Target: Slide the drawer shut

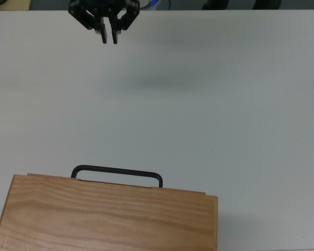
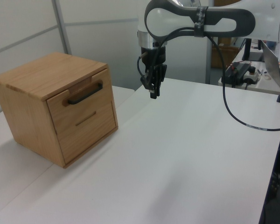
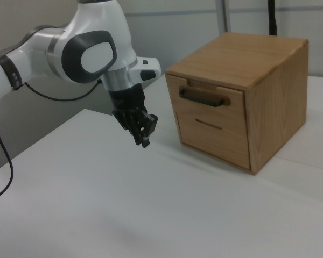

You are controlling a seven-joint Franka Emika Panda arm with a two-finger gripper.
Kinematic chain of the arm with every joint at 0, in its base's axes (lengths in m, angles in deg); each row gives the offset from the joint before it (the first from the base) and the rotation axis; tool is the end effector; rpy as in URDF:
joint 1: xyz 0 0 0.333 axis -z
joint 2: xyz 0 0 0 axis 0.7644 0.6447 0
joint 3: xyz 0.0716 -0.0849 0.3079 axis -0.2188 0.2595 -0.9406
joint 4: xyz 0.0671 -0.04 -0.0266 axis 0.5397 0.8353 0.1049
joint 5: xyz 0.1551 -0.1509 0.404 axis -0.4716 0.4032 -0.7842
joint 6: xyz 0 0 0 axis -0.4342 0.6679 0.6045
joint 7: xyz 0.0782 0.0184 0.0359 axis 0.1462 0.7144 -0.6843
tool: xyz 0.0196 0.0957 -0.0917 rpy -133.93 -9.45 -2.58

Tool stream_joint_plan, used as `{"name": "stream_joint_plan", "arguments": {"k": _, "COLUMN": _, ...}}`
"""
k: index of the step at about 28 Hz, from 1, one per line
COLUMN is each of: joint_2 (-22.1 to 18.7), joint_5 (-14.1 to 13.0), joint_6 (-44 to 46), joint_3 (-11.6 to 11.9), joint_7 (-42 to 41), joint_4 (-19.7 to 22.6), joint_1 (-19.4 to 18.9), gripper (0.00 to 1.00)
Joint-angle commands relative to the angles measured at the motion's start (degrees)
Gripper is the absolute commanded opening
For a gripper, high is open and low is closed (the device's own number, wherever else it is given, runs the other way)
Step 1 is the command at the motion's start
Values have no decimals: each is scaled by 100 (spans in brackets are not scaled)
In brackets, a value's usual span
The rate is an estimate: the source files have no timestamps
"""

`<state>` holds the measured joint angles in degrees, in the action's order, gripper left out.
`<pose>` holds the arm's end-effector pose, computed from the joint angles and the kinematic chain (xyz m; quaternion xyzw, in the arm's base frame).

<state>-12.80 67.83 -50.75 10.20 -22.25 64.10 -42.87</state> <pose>0.6642 0.0030 0.5982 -0.9997 -0.0175 -0.0138 0.0030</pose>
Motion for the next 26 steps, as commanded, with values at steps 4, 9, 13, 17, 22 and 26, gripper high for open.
{"name": "stream_joint_plan", "arguments": {"k": 4, "joint_2": -151, "joint_5": -147, "joint_6": 51, "joint_3": 42, "joint_7": -357, "joint_4": 153, "joint_1": 57, "gripper": 100}}
{"name": "stream_joint_plan", "arguments": {"k": 9, "joint_2": -151, "joint_5": -138, "joint_6": 42, "joint_3": 42, "joint_7": -366, "joint_4": 145, "joint_1": 66, "gripper": 100}}
{"name": "stream_joint_plan", "arguments": {"k": 13, "joint_2": -151, "joint_5": -130, "joint_6": 51, "joint_3": 50, "joint_7": -366, "joint_4": 127, "joint_1": 66, "gripper": 100}}
{"name": "stream_joint_plan", "arguments": {"k": 17, "joint_2": -151, "joint_5": -103, "joint_6": 51, "joint_3": 50, "joint_7": -366, "joint_4": 118, "joint_1": 66, "gripper": 100}}
{"name": "stream_joint_plan", "arguments": {"k": 22, "joint_2": -125, "joint_5": -77, "joint_6": 34, "joint_3": 42, "joint_7": -366, "joint_4": 109, "joint_1": 66, "gripper": 100}}
{"name": "stream_joint_plan", "arguments": {"k": 26, "joint_2": -133, "joint_5": -77, "joint_6": 34, "joint_3": 42, "joint_7": -358, "joint_4": 109, "joint_1": 66, "gripper": 100}}
